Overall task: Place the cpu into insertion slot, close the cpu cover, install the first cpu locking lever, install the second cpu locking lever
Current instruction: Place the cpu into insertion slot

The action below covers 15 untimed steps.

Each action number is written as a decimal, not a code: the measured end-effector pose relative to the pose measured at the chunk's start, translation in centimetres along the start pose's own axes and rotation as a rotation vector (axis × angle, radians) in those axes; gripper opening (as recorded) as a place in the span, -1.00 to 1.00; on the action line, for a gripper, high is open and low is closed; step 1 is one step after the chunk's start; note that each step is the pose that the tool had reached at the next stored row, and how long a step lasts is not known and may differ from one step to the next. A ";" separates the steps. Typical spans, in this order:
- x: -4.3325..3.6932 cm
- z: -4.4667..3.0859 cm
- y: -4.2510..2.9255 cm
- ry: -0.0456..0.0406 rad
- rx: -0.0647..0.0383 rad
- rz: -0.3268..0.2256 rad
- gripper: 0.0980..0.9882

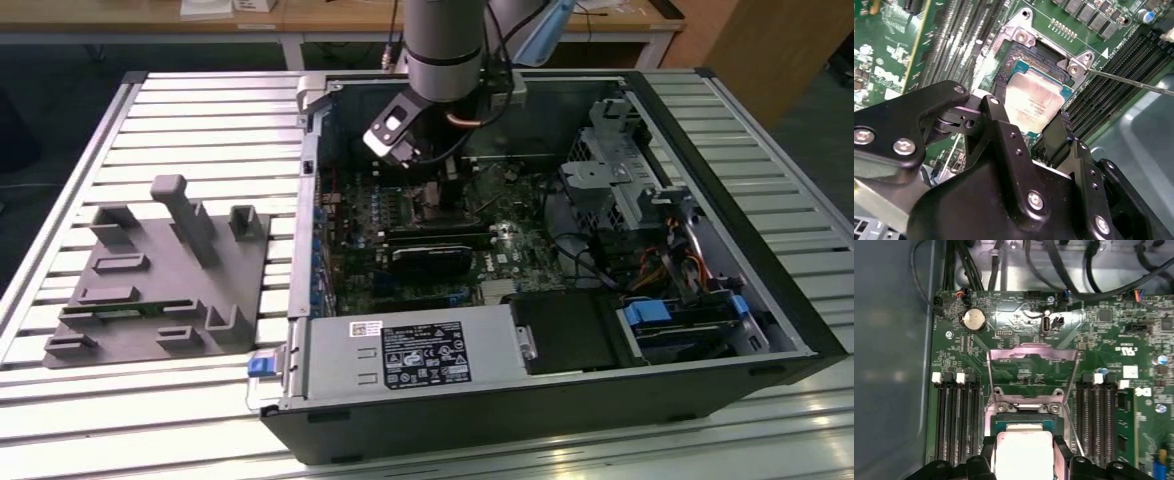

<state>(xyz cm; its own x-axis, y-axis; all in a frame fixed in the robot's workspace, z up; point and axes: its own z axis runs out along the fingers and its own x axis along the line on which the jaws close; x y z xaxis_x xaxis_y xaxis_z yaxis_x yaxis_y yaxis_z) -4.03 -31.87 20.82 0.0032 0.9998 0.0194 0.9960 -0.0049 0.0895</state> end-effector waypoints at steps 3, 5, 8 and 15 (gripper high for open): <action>0.03 0.26 -0.02 -0.0027 0.000 0.028 0.00; 0.02 0.35 -0.04 -0.0043 -0.001 0.045 0.00; -0.02 0.47 -0.05 -0.0055 -0.001 0.057 0.00; -0.16 0.69 -0.07 -0.0025 0.000 0.026 0.00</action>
<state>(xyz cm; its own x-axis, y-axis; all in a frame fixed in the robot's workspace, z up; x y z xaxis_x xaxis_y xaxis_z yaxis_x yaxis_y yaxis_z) -4.03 -32.01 20.12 0.0291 0.9994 0.0192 0.9955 -0.0307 0.0895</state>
